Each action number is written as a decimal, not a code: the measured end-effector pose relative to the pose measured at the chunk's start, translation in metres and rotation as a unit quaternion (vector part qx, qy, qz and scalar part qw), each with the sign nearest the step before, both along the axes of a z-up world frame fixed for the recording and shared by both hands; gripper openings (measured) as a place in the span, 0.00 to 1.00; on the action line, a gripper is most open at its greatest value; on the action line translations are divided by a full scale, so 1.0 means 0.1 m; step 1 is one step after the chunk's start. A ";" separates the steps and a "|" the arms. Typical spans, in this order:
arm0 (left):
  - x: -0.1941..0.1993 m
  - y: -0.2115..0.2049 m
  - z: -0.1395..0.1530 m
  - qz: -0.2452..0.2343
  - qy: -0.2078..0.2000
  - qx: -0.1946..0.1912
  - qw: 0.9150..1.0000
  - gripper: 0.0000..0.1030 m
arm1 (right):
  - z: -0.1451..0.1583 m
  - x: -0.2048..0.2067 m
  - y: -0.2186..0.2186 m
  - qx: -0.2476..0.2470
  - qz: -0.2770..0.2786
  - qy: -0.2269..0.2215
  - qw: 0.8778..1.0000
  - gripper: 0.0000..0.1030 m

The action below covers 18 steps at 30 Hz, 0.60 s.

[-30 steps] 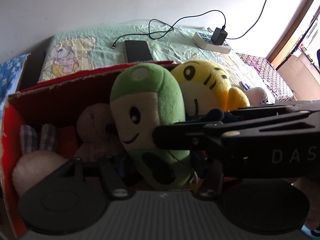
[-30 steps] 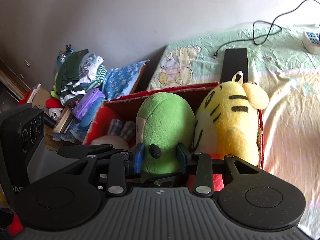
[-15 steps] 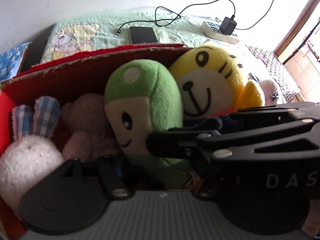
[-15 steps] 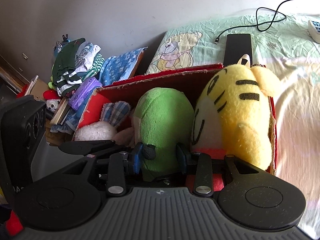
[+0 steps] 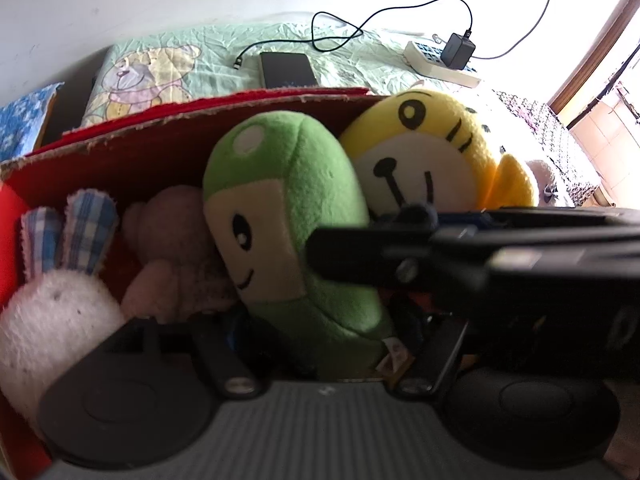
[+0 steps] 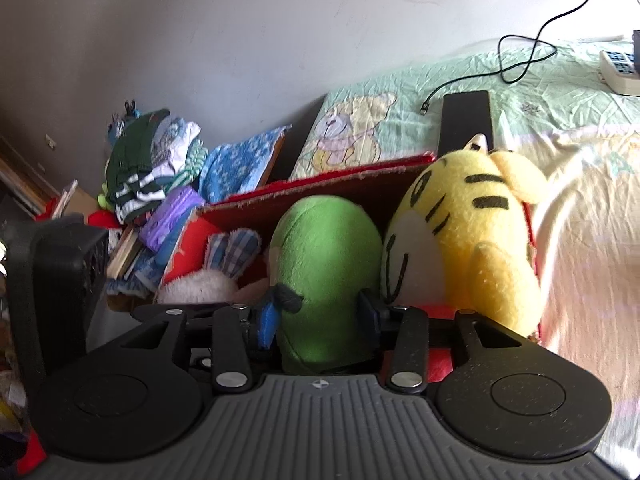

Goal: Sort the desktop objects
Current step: 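Lower the green plush into the box beside the yellow tiger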

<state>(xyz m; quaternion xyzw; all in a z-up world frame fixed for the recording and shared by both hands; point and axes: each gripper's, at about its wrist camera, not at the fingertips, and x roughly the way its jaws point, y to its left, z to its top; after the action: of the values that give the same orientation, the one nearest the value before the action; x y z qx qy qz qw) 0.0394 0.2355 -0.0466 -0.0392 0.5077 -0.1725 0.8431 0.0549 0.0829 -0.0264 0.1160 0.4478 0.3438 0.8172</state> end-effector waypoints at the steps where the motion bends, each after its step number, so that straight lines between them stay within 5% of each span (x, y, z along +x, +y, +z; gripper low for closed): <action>1: 0.00 0.00 0.00 0.000 0.000 0.002 1.000 0.72 | 0.01 0.00 -0.02 0.005 -0.006 0.000 1.000 0.43; 18: -0.02 -0.04 0.06 0.004 0.003 0.019 1.000 0.71 | -0.03 -0.02 -0.07 0.008 -0.015 0.000 1.000 0.36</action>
<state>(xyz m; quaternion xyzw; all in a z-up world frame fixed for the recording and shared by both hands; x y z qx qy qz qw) 0.0371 0.2314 -0.0403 -0.0256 0.5137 -0.1597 0.8426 0.0529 0.0755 -0.0298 0.1292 0.4430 0.3349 0.8215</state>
